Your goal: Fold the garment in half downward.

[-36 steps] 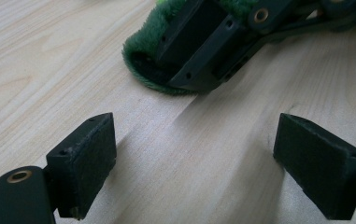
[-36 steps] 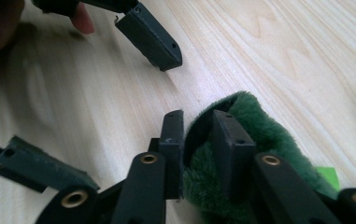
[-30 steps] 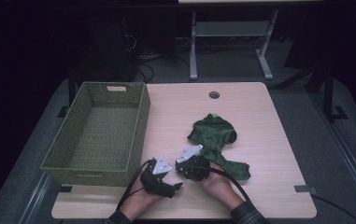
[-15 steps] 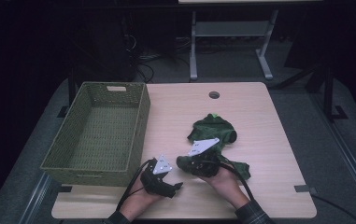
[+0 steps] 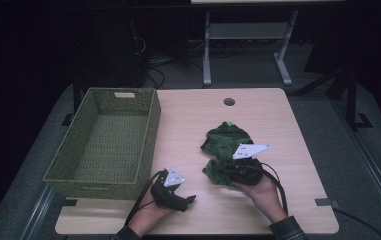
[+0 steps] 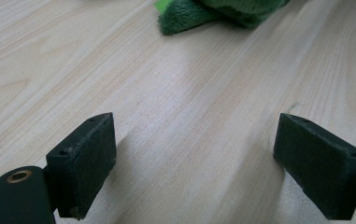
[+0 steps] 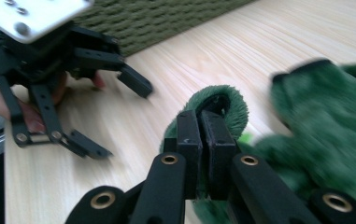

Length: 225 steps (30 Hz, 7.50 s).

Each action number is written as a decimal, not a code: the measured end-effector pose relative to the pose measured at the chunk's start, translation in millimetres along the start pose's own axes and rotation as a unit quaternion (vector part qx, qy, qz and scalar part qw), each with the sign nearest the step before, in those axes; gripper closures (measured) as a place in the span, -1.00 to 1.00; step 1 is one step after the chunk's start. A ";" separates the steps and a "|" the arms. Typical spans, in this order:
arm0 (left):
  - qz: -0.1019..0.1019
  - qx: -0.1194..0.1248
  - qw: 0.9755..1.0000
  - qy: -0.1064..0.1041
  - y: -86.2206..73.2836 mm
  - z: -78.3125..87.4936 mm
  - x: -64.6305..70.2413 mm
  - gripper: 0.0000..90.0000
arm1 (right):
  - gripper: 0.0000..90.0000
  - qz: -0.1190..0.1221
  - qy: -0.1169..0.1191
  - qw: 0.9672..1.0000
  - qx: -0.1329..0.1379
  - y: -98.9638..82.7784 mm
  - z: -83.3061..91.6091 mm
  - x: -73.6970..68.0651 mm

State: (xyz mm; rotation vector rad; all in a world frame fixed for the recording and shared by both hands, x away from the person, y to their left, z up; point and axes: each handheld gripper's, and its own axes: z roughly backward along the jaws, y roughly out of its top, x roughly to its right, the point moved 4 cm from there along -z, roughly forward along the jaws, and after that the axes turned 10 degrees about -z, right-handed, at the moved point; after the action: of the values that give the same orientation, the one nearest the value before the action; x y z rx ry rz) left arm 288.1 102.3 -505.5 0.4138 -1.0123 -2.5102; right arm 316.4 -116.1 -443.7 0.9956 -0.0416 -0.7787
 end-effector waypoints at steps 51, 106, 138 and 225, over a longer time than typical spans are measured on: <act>-0.004 -0.001 1.000 -0.004 0.8 -0.7 -0.3 -0.73 | 0.46 -0.042 -0.102 0.994 0.001 -39.2 66.7 66.4; -0.010 -0.001 1.000 -0.010 1.8 -1.8 -0.3 -0.73 | 0.91 -0.023 -0.106 0.993 -0.039 -83.8 104.8 63.1; -0.012 0.001 1.000 -0.013 2.8 -2.7 0.5 -0.73 | 0.88 0.097 -0.003 0.995 -0.032 -6.4 55.7 25.4; -0.003 0.032 0.999 0.005 128.7 -66.2 -118.4 -0.02 | 0.28 -0.044 -0.120 0.992 -0.007 47.3 18.6 152.8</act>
State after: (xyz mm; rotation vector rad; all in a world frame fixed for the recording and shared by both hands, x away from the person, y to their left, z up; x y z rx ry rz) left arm 451.6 33.9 -445.7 0.4482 -1.0920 -2.4828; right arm 448.6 -208.0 -443.9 0.8910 -0.2019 -0.9757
